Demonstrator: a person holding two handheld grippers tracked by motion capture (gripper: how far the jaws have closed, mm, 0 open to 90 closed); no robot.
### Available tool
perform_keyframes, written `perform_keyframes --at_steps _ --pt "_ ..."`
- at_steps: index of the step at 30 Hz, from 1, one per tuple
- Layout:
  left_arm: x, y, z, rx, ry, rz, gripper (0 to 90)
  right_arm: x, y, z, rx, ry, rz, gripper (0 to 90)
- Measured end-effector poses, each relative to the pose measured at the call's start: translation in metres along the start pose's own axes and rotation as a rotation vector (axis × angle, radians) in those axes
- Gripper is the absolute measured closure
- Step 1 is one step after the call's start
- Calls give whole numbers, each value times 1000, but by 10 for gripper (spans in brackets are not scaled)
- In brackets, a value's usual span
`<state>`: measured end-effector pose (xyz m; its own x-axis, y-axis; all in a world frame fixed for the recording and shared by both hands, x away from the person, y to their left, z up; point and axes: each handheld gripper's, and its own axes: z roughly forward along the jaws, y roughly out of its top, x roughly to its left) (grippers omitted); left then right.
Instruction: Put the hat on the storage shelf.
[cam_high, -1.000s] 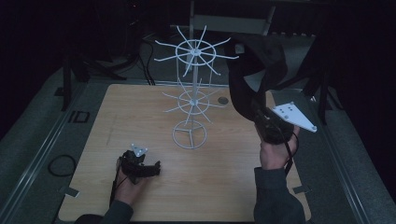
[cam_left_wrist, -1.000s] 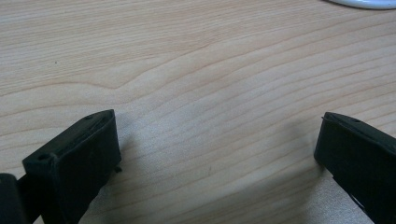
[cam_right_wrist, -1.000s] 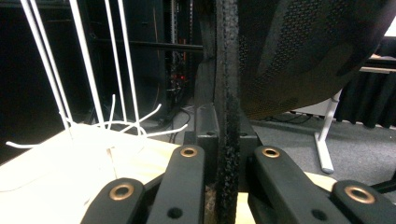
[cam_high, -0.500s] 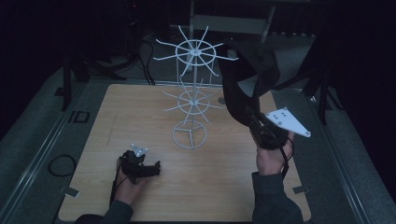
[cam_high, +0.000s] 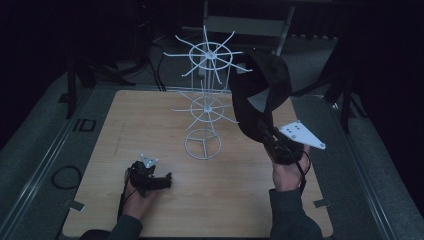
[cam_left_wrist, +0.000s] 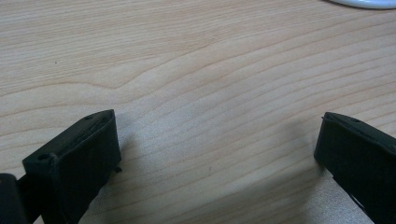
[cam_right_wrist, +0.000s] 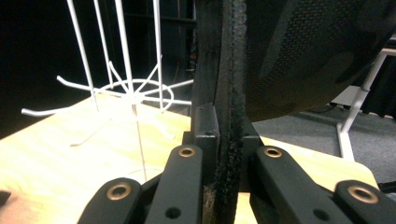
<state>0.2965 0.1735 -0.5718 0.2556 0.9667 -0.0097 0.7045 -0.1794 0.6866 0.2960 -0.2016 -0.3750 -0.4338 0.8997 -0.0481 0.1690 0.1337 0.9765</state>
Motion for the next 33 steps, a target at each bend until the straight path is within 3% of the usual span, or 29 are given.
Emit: perform_keyframes --at_steps 6,11,12,15,19,27,33 --pt "0 0 0 0 0 -1 2 0 -5 3 16 21 -14 792" --pt "0 0 0 0 0 0 2 0 -5 2 13 27 -3 637" --pt "0 0 0 0 0 0 2 -1 -5 1 16 27 2 569" --pt "0 0 0 0 0 -1 2 -2 -6 1 28 31 16 498" --pt "0 0 0 0 0 -1 2 -3 -7 2 49 37 18 469" --pt "0 0 0 0 0 0 2 -4 -12 6 89 36 0 327" --pt "0 0 0 0 0 0 2 -10 -19 5 105 34 10 282"
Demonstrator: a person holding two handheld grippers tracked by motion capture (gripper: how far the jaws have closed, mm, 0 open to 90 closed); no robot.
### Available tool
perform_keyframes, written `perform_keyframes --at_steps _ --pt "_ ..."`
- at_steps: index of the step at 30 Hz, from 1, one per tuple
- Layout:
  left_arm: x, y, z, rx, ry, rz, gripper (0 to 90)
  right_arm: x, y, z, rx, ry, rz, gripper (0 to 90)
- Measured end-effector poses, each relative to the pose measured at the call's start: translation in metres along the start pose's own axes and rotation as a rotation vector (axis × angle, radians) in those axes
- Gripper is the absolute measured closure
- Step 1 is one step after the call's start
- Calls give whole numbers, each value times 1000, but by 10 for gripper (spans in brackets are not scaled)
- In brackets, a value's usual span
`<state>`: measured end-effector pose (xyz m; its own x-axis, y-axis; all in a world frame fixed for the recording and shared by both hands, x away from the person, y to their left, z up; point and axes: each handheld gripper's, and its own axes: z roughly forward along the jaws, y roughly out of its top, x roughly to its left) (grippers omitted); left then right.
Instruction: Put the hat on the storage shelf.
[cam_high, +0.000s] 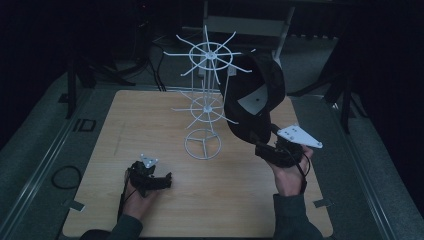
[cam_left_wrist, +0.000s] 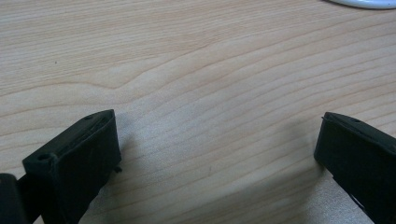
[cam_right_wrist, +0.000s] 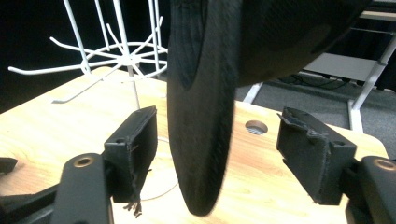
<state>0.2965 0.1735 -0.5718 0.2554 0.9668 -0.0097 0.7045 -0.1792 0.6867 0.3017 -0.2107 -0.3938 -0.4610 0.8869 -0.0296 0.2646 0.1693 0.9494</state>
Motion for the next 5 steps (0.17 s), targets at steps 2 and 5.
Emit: perform_keyframes --at_steps 2,5 --pt "0 0 0 0 0 -1 2 -1 -2 -1 4 2 5 270" --pt "0 0 0 0 0 -1 2 -3 -6 0 15 7 12 250"
